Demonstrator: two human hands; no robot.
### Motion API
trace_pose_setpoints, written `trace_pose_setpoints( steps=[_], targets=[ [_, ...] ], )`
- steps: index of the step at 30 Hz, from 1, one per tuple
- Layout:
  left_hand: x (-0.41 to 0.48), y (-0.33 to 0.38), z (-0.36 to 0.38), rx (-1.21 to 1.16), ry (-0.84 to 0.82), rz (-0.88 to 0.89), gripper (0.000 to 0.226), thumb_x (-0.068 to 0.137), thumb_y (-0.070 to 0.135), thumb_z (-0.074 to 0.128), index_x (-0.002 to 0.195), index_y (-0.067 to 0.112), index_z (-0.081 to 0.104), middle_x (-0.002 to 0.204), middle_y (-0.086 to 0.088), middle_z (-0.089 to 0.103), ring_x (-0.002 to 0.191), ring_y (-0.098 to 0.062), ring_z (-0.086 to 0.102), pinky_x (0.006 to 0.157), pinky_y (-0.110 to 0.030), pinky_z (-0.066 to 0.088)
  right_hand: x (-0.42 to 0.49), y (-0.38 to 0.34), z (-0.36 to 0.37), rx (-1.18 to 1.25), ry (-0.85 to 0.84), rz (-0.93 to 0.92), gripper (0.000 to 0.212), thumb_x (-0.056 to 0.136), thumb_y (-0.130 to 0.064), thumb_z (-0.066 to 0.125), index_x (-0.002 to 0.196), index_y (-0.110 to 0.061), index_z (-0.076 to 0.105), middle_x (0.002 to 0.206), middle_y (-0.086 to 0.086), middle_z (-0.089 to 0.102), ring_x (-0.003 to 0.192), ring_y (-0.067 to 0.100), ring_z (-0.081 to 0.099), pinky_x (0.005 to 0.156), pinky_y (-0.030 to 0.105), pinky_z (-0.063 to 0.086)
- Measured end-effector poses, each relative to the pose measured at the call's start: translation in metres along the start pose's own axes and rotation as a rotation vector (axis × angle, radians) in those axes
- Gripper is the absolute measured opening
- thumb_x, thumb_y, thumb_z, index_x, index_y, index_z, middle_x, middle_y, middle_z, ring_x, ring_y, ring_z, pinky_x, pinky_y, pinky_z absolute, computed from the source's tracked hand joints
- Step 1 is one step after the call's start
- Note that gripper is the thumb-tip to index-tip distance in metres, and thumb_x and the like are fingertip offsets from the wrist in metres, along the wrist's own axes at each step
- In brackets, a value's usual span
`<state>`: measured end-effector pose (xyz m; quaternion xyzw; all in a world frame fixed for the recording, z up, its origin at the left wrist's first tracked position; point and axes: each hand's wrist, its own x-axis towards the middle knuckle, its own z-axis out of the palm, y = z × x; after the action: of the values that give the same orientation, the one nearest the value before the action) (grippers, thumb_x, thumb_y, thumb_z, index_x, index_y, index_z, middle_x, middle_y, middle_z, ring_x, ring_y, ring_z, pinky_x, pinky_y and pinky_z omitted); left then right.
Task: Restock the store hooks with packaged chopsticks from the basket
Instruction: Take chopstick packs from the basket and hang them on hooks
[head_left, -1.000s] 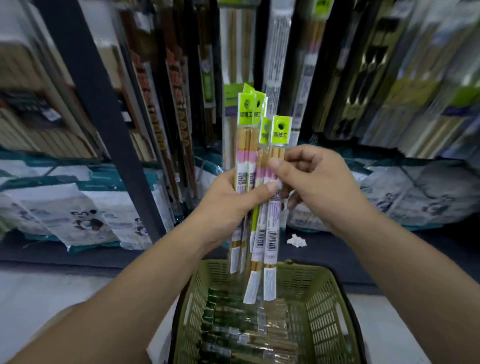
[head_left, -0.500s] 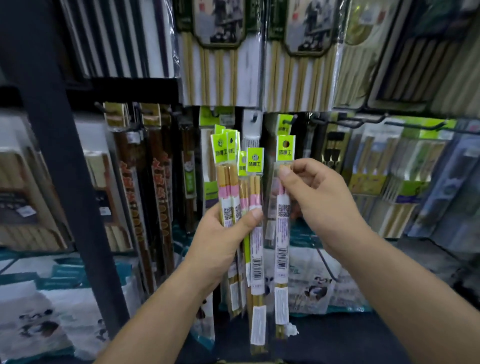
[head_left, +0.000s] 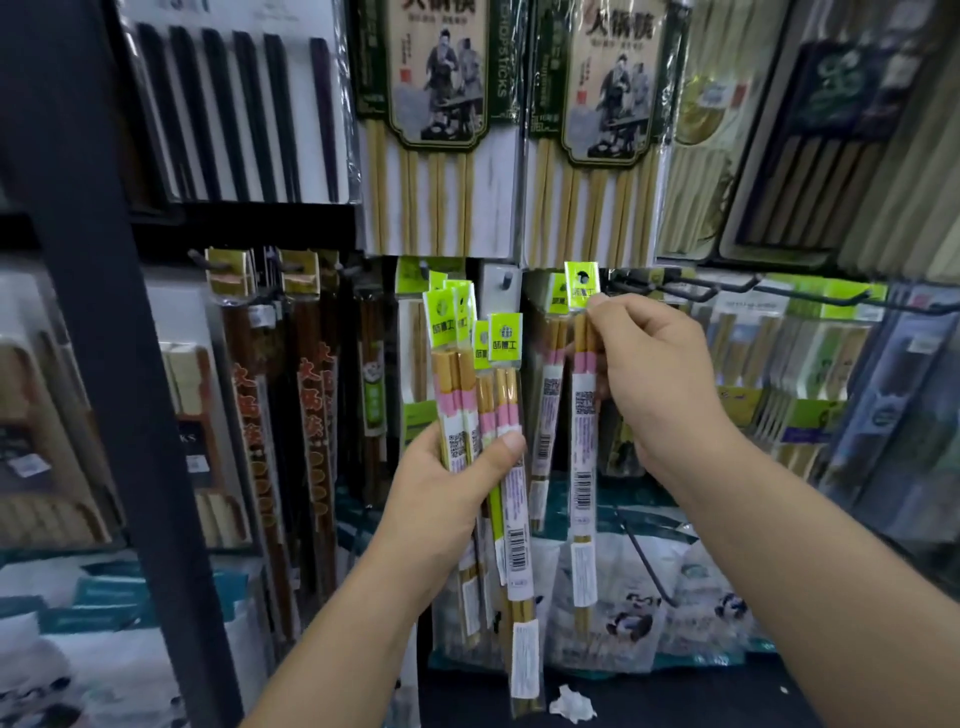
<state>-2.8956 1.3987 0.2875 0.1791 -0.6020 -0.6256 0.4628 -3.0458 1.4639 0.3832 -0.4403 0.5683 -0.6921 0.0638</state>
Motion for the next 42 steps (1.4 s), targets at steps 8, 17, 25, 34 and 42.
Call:
trace_pose_setpoints(
  steps=[8, 17, 25, 34, 42],
  targets=[
    [-0.006, 0.002, -0.004, 0.019, 0.032, -0.006, 0.029, 0.07, 0.049, 0.08, 0.099, 0.045, 0.075, 0.102, 0.017, 0.078, 0.095, -0.001, 0.074, 0.075, -0.015, 0.054, 0.001, -0.003, -0.002, -0.05, -0.002, -0.012, 0.041, 0.1, -0.026, 0.056, 0.073, 0.004, 0.053, 0.066, 0.013, 0.042, 0.064, 0.024, 0.038, 0.065, 0.036, 0.038],
    [-0.011, 0.008, -0.004, 0.05, 0.029, -0.017, 0.025, 0.07, 0.051, 0.079, 0.094, 0.053, 0.073, 0.102, 0.018, 0.078, 0.093, 0.0, 0.073, 0.08, -0.021, 0.051, 0.009, 0.01, -0.001, -0.173, -0.008, 0.012, 0.041, 0.099, -0.031, 0.057, 0.071, -0.001, 0.058, 0.063, 0.019, 0.049, 0.06, 0.022, 0.044, 0.067, 0.036, 0.049],
    [-0.012, 0.011, -0.003, 0.035, 0.023, -0.022, 0.024, 0.068, 0.047, 0.079, 0.092, 0.047, 0.076, 0.099, 0.012, 0.079, 0.092, -0.006, 0.075, 0.069, -0.012, 0.055, 0.003, 0.024, -0.003, -0.303, 0.094, 0.02, 0.025, 0.095, -0.047, 0.064, 0.082, -0.026, 0.067, 0.076, -0.007, 0.066, 0.075, 0.011, 0.064, 0.069, 0.036, 0.051],
    [-0.017, 0.01, 0.004, 0.016, -0.056, -0.034, 0.026, 0.074, 0.039, 0.08, 0.099, 0.035, 0.078, 0.102, 0.002, 0.08, 0.096, -0.016, 0.076, 0.077, -0.025, 0.059, -0.038, 0.011, 0.003, -0.045, -0.249, 0.112, 0.019, 0.097, -0.032, 0.066, 0.084, -0.023, 0.075, 0.072, -0.008, 0.072, 0.063, 0.002, 0.063, 0.055, 0.017, 0.047],
    [-0.015, 0.011, 0.004, -0.006, -0.001, -0.028, 0.027, 0.07, 0.043, 0.085, 0.095, 0.036, 0.078, 0.1, 0.0, 0.08, 0.095, -0.016, 0.077, 0.077, -0.023, 0.06, -0.031, 0.003, 0.004, 0.014, -0.155, 0.094, 0.025, 0.101, -0.023, 0.061, 0.079, -0.02, 0.073, 0.065, -0.006, 0.067, 0.057, 0.002, 0.059, 0.048, 0.013, 0.044]
  ],
)
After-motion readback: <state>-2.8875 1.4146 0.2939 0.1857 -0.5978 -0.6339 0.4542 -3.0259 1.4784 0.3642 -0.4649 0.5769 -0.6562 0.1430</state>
